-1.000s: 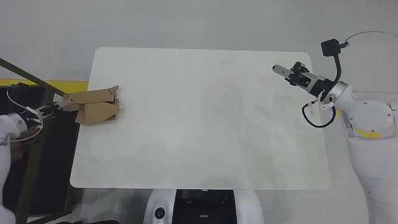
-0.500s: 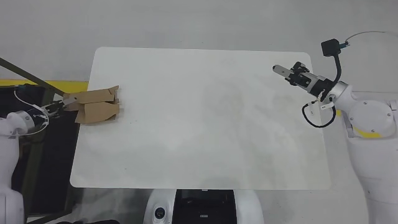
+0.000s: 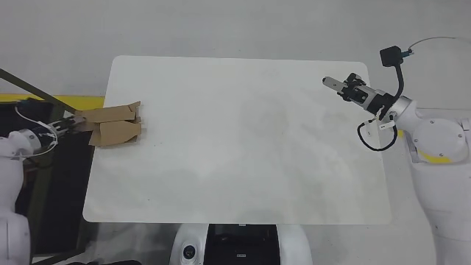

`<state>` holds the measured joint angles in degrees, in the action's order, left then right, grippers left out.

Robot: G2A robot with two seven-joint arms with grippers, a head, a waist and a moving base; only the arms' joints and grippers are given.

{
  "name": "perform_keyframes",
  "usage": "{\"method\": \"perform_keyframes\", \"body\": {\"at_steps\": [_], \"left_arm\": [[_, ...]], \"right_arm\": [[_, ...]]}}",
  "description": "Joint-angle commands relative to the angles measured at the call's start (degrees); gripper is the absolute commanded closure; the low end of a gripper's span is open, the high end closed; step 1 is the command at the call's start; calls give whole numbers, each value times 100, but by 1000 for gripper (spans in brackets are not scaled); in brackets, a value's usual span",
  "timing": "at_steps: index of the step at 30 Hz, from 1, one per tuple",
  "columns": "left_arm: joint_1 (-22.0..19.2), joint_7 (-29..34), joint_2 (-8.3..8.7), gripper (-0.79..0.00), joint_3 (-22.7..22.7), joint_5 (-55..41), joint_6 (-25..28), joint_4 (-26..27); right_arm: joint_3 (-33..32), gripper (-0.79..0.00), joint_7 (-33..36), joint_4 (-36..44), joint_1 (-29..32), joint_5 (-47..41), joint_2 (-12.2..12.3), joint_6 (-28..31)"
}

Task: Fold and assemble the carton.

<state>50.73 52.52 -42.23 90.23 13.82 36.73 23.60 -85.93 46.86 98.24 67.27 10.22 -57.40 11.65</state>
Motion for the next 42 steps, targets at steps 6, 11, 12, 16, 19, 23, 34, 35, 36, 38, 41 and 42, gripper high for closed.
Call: {"method": "perform_keyframes", "body": {"at_steps": [6, 11, 12, 16, 19, 23, 34, 35, 36, 38, 41, 42], "left_arm": [[-81, 310, 74, 0, 188, -498, 276, -96], [-100, 781, 141, 0, 384, -1059, 442, 22], [-109, 877, 154, 0, 422, -1176, 464, 92], [-83, 1154, 179, 0, 503, -1609, 348, 436], [5, 1297, 178, 0, 492, -1912, 205, 817], [130, 1524, 167, 0, 458, -2354, -21, 1356], [288, 2050, 66, 0, 139, -3273, -694, 2592], [286, 2147, 52, 0, 101, -3425, -798, 2666], [268, 2181, 42, 0, 76, -3530, -891, 2732], [245, 2263, 12, 0, -28, -3686, -1037, 2914], [208, 2203, -47, 0, -255, -3774, -1216, 3261], [193, 2152, -67, 0, -328, -3787, -1278, 3350]], "right_arm": [[0, -785, 0, 0, 0, 0, 0, 0], [0, -785, 0, 0, 0, 0, 0, 0], [0, -785, 0, 0, 0, 0, 0, 0], [0, -785, 0, 0, 0, 0, 0, 0], [0, -785, 0, 0, 0, 0, 0, 0], [0, -785, 0, 0, 0, 0, 0, 0], [0, -785, 0, 0, 0, 0, 0, 0], [0, -785, 0, 0, 0, 0, 0, 0], [0, -785, 0, 0, 0, 0, 0, 0], [0, -785, 0, 0, 0, 0, 0, 0], [0, -785, 0, 0, 0, 0, 0, 0], [0, -785, 0, 0, 0, 0, 0, 0]]}}
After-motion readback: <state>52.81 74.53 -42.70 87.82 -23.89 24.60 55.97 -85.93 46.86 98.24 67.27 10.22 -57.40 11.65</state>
